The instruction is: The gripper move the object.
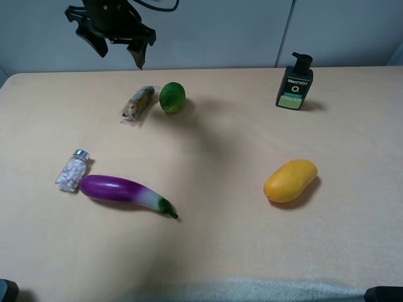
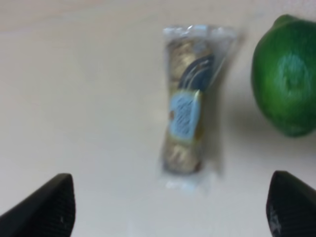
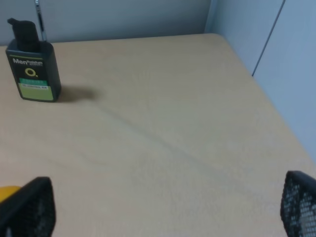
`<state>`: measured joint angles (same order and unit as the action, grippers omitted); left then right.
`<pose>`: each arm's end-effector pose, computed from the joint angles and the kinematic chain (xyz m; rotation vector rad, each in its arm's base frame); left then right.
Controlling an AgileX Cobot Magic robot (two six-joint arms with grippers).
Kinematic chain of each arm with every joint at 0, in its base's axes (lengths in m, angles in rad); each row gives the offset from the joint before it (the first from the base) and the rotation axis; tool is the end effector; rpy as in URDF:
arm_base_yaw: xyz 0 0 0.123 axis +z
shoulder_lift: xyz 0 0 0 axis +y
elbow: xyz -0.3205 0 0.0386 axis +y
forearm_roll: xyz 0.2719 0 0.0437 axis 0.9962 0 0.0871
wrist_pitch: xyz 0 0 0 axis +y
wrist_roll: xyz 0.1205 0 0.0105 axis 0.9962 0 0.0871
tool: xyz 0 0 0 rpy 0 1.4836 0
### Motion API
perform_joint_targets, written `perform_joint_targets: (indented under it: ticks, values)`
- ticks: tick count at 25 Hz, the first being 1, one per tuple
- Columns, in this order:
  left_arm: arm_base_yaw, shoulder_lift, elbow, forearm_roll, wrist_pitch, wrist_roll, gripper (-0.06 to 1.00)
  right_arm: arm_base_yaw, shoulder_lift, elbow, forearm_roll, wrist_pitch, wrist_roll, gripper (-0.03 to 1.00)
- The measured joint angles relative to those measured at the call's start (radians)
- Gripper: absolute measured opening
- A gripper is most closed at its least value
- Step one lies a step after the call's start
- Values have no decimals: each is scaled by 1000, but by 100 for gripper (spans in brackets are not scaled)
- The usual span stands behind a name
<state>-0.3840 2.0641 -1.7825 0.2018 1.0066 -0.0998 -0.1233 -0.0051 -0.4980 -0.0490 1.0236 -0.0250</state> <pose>0.4742 -0.1695 0.2427 0.4904 2.6914 0.1315 0.0055 -0.0058 0.2786 0.0998 2.0040 -0.1532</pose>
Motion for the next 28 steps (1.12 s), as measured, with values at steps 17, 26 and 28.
perform_joint_targets:
  ticks: [17, 26, 28]
  values:
    - [103, -713, 392, 67, 65, -33, 85, 0, 0, 0, 0, 0, 0, 69]
    - [363, -1235, 780, 111, 64, -46, 85, 0, 0, 0, 0, 0, 0, 69]
    - [367, -1341, 849, 128, 64, -47, 85, 0, 0, 0, 0, 0, 0, 69]
